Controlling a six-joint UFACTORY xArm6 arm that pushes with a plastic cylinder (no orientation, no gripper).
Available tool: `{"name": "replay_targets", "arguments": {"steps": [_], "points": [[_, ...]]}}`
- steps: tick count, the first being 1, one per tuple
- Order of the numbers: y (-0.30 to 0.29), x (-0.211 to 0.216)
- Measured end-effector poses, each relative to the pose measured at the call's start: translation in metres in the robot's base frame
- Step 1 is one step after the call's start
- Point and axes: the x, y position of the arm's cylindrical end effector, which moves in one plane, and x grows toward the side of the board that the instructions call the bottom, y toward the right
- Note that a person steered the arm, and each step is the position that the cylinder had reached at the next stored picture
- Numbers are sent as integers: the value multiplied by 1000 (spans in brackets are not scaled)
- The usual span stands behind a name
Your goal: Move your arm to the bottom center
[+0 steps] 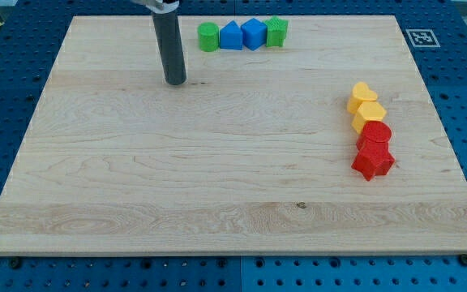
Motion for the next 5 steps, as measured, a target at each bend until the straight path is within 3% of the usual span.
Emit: {"name": "replay_targets", "arguments": {"steps": [5], "points": [[6, 137]]}}
